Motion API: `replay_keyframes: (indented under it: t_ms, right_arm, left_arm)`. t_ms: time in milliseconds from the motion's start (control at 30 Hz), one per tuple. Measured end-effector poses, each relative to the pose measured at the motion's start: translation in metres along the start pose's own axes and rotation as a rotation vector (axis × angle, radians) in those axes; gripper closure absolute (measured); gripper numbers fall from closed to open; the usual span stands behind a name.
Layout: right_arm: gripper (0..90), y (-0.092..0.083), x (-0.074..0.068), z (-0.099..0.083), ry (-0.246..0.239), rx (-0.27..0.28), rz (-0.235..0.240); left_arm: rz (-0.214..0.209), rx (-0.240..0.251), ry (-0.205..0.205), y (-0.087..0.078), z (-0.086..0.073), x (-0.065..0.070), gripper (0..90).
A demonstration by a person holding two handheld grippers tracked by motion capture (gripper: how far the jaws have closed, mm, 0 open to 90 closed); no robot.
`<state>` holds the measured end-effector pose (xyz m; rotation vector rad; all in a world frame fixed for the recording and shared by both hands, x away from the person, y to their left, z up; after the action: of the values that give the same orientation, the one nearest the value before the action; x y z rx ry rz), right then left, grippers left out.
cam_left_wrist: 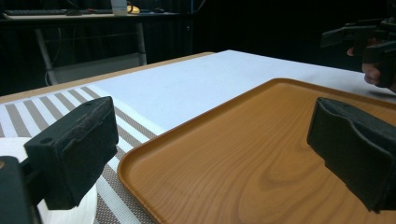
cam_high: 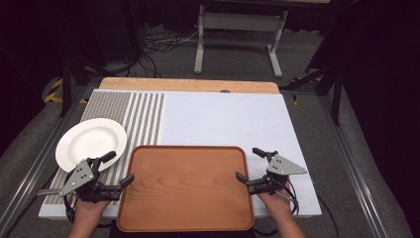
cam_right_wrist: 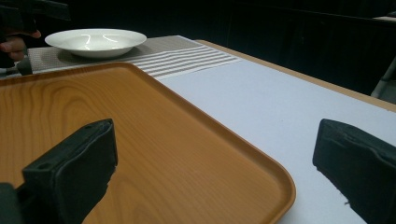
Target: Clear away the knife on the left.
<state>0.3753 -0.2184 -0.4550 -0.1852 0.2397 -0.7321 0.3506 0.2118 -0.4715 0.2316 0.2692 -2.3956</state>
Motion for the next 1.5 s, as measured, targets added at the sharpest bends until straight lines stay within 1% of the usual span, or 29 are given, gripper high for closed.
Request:
replay_keyframes:
  t_ms: [67,300,433,533,633,733,800,833,900,933,1000,1033,1067,1100,1133,1200,1267,1300,1367,1400,1500]
  right_arm:
    - [0.5,0.0,0.0,0.0,-0.001,0.0,0.0]
    - [0.6,0.0,0.0,0.0,-0.004,0.002,0.005]
    - [0.6,-0.001,-0.002,0.001,-0.006,0.004,0.009]
    - [0.6,-0.001,-0.002,0.001,-0.006,0.007,0.009]
    - [0.6,-0.001,-0.002,0.001,-0.008,0.007,0.01]
    - [0.6,-0.001,-0.002,0.002,-0.01,0.008,0.012]
    - [0.6,-0.002,-0.002,0.002,-0.012,0.007,0.013]
    - [0.6,-0.002,-0.002,0.002,-0.011,0.011,0.015]
    - [0.6,-0.002,-0.002,0.002,-0.011,0.01,0.015]
    - [0.6,-0.003,-0.002,0.002,-0.01,0.008,0.017]
    - [0.6,-0.003,-0.002,0.002,-0.011,0.009,0.017]
    - [0.6,-0.003,-0.002,0.002,-0.011,0.009,0.017]
    - [0.6,-0.003,-0.002,0.003,-0.013,0.01,0.018]
    - [0.7,-0.003,-0.002,0.003,-0.013,0.011,0.018]
    - [0.7,-0.003,-0.002,0.003,-0.013,0.012,0.018]
    - [0.7,-0.003,-0.002,0.003,-0.012,0.013,0.018]
    - [0.6,-0.003,-0.002,0.003,-0.013,0.013,0.02]
    - [0.6,-0.003,-0.002,0.003,-0.011,0.013,0.021]
    - [0.6,-0.003,-0.002,0.003,-0.011,0.012,0.022]
    - [0.7,-0.003,-0.002,0.003,-0.012,0.011,0.022]
    - [0.7,-0.003,-0.002,0.003,-0.015,0.009,0.021]
  left_arm:
    - [-0.007,0.002,-0.013,0.001,0.0,0.001,2.9]
    - [-0.01,0.013,-0.015,0.0,0.001,0.0,2.4]
    - [-0.03,0.011,-0.015,0.0,0.002,0.002,2.0]
    - [-0.033,0.018,-0.02,0.0,0.004,0.002,1.9]
    - [-0.035,0.013,-0.024,0.0,0.004,0.002,1.5]
    - [-0.04,0.004,-0.017,0.001,0.005,0.002,0.4]
    - [-0.056,-0.008,-0.015,0.002,0.005,0.003,0.4]
    - [-0.056,-0.008,-0.015,0.002,0.005,0.003,0.4]
    - [-0.09,-0.029,-0.011,0.002,0.008,0.004,0.7]
    - [-0.094,-0.031,-0.001,0.002,0.009,0.004,1.1]
    - [-0.113,-0.041,0.0,0.002,0.013,0.004,1.6]
    - [-0.113,-0.041,0.0,0.002,0.013,0.004,2.2]
    - [-0.127,-0.055,0.023,0.002,0.017,0.003,2.7]
    - [-0.137,-0.065,0.022,0.001,0.018,0.003,2.8]
    - [-0.142,-0.066,0.024,0.002,0.02,0.002,3.0]
    - [-0.163,-0.081,0.035,0.001,0.023,0.001,3.6]
    - [-0.166,-0.085,0.039,0.001,0.025,0.0,4.0]
    - [-0.184,-0.101,0.048,-0.001,0.027,-0.001,4.5]
    - [-0.192,-0.108,0.058,-0.002,0.03,-0.003,4.8]
    - [-0.203,-0.113,0.057,-0.003,0.031,-0.004,5.3]
    - [-0.214,-0.123,0.059,-0.004,0.033,-0.006,6.3]
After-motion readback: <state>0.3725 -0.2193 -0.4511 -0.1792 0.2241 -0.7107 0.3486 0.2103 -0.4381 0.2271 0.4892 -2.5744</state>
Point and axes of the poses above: each handheld gripper's, and its own axes: y roughly forward along the jaws, z roughly out of its top, x roughly to its right, the point moved 6 cm from there along y, roughly forward along the jaws, and after that the axes turned 15 degrees about y, right-handed, at the moved point
